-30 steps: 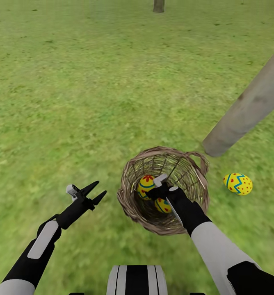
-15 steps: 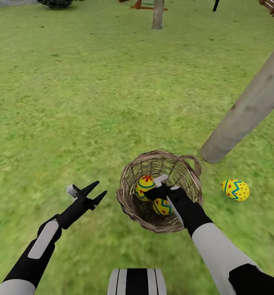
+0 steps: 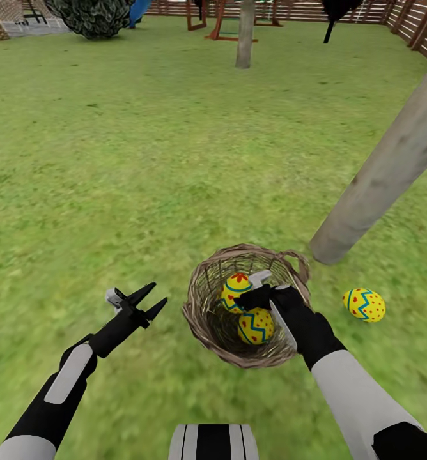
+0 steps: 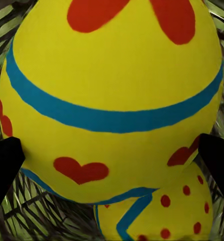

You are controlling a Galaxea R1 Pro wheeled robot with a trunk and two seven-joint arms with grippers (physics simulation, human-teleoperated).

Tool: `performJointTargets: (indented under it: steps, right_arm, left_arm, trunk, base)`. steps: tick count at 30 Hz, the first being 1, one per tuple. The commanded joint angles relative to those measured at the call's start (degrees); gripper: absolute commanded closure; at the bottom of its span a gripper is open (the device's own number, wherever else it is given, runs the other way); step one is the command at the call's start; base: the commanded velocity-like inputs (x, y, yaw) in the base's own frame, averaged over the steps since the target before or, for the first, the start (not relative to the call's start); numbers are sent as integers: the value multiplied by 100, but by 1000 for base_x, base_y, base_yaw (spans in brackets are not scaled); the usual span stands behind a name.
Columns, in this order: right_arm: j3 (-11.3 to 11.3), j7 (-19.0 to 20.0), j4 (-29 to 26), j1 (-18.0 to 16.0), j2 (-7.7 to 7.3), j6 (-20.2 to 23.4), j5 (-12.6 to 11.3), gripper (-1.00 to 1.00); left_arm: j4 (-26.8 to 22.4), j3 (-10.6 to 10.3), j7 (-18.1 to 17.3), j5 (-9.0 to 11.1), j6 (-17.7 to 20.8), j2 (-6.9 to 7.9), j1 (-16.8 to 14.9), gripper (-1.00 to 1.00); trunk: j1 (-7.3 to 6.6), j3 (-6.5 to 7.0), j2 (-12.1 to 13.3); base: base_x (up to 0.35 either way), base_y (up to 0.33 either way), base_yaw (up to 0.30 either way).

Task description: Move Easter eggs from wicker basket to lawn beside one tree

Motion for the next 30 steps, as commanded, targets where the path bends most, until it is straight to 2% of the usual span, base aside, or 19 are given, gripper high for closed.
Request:
performJointTargets:
  steps: [1, 4, 7, 8, 11, 14, 16, 17, 18, 19, 21, 24, 26, 28, 30]
  right_arm:
    - [-2, 31, -19, 6, -6, 83, 37, 100]
    - [-2, 31, -33, 14, -65, 166, 31, 100]
    - [-2, 192, -40, 13, -129, 495, 27, 100]
    - [-2, 506, -44, 15, -218, 568, 28, 100]
    - [-9, 1849, -80, 15, -603, 886, 28, 100]
    - [-12, 3600, -228, 15, -1073, 965, 16, 100]
    - [-21, 4585, -243, 15, -1317, 964, 12, 100]
    - [-96, 5039, -245, 15, -1420, 945, 11, 100]
    - [-337, 5459, -246, 15, -1474, 923, 14, 100]
    - [-672, 5873, -239, 15, -1495, 912, 19, 100]
    - [-1115, 6483, -231, 15, -1548, 899, 25, 100]
    - [-1666, 7221, -229, 15, -1705, 886, 9, 100]
    - [-2202, 7422, -217, 17, -1744, 872, 3, 100]
    - [-2357, 7422, -214, 130, -1829, 868, 2, 100]
    - [-2289, 7357, -148, 185, -1762, 814, -51, 100]
  left_arm:
    - [3, 1, -4, 15, 29, -1, -2, -100]
    - [6, 1, -4, 15, 29, -2, -2, -100]
    - [57, 1, -4, 15, 29, -2, -2, -100]
    - [113, 1, -4, 12, 29, -2, -2, -100]
    - [160, 1, -4, 5, 29, -2, -2, -100]
    - [167, 1, -3, -2, 29, -5, -2, -100]
    - [171, 1, 3, -2, 29, -4, -2, -100]
    - [171, 1, 4, -2, 29, -4, -2, -100]
    - [171, 1, 4, -2, 29, -2, -2, -100]
    - [172, 1, 15, -2, 29, -3, -2, -100]
    - [173, 1, 35, -2, 28, -2, -2, -100]
    - [173, 1, 41, -2, 23, -2, -2, -100]
    - [173, 1, 43, -2, 21, -5, -2, -100]
    - [173, 1, 60, -9, 20, -9, -2, -100]
    - [107, -65, 71, 1, 57, -75, 64, -100]
  trunk:
    - [-3, 19, 0]
    - [-11, 86, 4]
    - [-19, 152, 8]
    - [-21, 174, 10]
    - [-29, 241, 14]
    - [-37, 307, 18]
    - [-42, 351, 20]
    - [-44, 374, 22]
    - [-47, 396, 23]
    - [-50, 418, 24]
    - [-55, 462, 27]
    - [-62, 529, 31]
    - [-68, 573, 34]
    - [-73, 617, 36]
    - [-73, 616, 37]
  base:
    - [0, 0, 0]
    - [0, 0, 0]
    - [0, 0, 0]
    - [0, 0, 0]
    - [0, 0, 0]
    - [0, 0, 0]
    - [0, 0, 0]
    - [0, 0, 0]
    - [0, 0, 0]
    - [0, 0, 0]
    - [0, 0, 0]
    - [0, 0, 0]
    - [0, 0, 0]
    - [0, 0, 0]
    - [0, 0, 0]
